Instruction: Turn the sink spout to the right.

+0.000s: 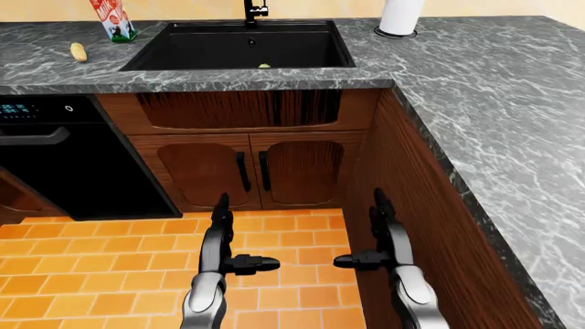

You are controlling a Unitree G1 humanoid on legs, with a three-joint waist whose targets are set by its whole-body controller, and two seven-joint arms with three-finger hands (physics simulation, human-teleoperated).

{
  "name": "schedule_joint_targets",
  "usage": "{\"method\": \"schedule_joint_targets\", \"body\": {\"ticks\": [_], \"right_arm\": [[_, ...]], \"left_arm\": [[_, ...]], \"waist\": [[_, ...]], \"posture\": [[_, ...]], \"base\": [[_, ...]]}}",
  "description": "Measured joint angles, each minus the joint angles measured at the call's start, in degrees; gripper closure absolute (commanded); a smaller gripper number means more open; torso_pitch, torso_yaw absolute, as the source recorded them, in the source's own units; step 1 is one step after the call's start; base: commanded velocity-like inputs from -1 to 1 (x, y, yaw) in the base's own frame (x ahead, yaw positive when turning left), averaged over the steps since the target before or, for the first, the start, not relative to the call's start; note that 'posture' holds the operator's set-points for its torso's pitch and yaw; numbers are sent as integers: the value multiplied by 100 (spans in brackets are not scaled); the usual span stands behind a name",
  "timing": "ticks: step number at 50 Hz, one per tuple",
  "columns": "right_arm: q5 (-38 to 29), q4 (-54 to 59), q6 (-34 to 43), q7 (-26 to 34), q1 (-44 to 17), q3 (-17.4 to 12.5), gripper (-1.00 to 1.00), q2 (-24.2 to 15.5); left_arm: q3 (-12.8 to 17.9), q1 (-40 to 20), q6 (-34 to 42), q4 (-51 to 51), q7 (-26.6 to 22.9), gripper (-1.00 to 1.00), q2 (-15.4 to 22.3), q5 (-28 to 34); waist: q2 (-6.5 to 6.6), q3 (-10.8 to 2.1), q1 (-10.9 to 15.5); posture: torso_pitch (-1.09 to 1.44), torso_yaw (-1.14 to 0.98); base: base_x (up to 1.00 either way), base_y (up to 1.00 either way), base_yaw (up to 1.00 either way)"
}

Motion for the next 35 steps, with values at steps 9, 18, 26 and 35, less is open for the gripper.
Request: {"method": "schedule_joint_targets", "body": {"ticks": [9, 18, 26, 35], "right_arm": [[-172, -373, -89, 38, -40, 106, -100, -1], [-28, -758, 193, 56, 44, -78, -100, -39], [235, -2048, 2552, 210, -1511, -515, -100, -582], [396, -1305, 3653, 405, -2993, -920, -100, -1283]], "left_arm": [[-3, -39, -235, -259, 20, -100, 8, 58], [183, -815, -260, 838, 104, -100, 102, -61], [488, -2281, 1338, 172, 311, -100, 575, -324], [625, -3381, 2159, 498, 494, -100, 986, -535]], "waist": [[-38, -317, 52], [-24, -355, 75], [-55, -426, 31], [-37, -435, 50]], "posture": [[0, 0], [0, 0], [0, 0], [0, 0]], "base": [[0, 0, 0], [0, 0, 0], [0, 0, 0], [0, 0, 0]]}}
